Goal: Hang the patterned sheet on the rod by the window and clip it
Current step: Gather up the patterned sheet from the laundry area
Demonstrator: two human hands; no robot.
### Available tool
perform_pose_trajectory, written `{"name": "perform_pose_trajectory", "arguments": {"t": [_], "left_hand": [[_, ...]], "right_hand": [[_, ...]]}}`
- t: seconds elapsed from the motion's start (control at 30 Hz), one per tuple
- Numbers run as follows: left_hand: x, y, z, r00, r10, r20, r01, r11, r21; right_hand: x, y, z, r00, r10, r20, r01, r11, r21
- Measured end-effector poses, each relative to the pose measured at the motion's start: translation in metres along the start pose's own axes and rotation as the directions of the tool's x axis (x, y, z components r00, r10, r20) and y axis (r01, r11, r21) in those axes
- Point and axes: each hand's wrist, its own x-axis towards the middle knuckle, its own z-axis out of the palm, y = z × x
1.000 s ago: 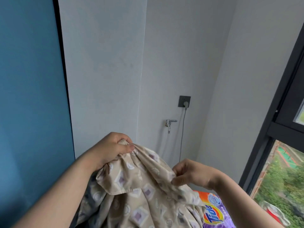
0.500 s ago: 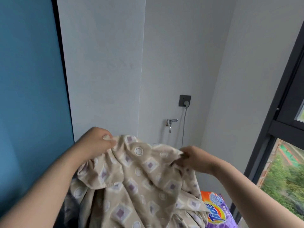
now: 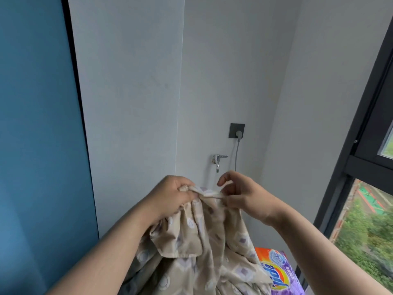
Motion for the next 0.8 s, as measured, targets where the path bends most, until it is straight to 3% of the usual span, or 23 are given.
{"name": "perform_pose_trajectory", "arguments": {"t": [0.07,0.13,0.2,0.3,0.33,0.4,0.47,0.53,0.63,0.73,0.8], "left_hand": [[0.001,0.007,-0.005,0.996,0.047,-0.071,-0.052,0.997,-0.065],[0.003,0.015,-0.008,0.988,0.081,-0.130,-0.097,0.988,-0.124],[0.006,0.021,-0.015,0.972,0.057,-0.226,-0.112,0.965,-0.236],[0.007,0.024,-0.033,0.941,0.036,-0.336,-0.149,0.936,-0.318],[0.005,0.025,-0.040,0.933,0.039,-0.358,-0.159,0.937,-0.312],[0.002,0.022,-0.052,0.912,0.043,-0.408,-0.171,0.944,-0.282],[0.001,0.017,-0.063,0.892,0.034,-0.451,-0.138,0.970,-0.200],[0.000,0.014,-0.070,0.892,0.037,-0.451,-0.073,0.995,-0.063],[-0.005,0.014,-0.067,0.947,0.057,-0.317,-0.028,0.995,0.096],[-0.014,0.024,-0.053,0.978,0.135,-0.161,-0.084,0.954,0.286],[-0.017,0.037,-0.041,0.975,0.169,-0.143,-0.097,0.908,0.408]], "right_hand": [[-0.003,0.018,-0.002,0.981,0.088,0.172,-0.069,0.991,-0.116],[-0.004,0.043,0.001,0.940,0.232,0.249,-0.147,0.937,-0.318],[-0.007,0.069,0.005,0.905,0.378,0.197,-0.243,0.837,-0.490],[-0.009,0.088,0.010,0.876,0.481,-0.038,-0.397,0.672,-0.625],[-0.008,0.086,0.007,0.879,0.458,-0.129,-0.439,0.676,-0.591],[-0.004,0.067,-0.006,0.887,0.384,-0.257,-0.456,0.816,-0.355],[-0.002,0.032,-0.020,0.908,0.274,-0.317,-0.309,0.949,-0.064],[-0.001,-0.008,-0.023,0.929,0.166,-0.330,-0.144,0.985,0.090],[0.013,-0.059,-0.011,0.915,-0.001,-0.403,0.030,0.997,0.065],[0.029,-0.098,0.010,0.810,-0.167,-0.563,0.151,0.986,-0.076],[0.038,-0.126,0.022,0.714,-0.305,-0.631,0.199,0.951,-0.236]]}}
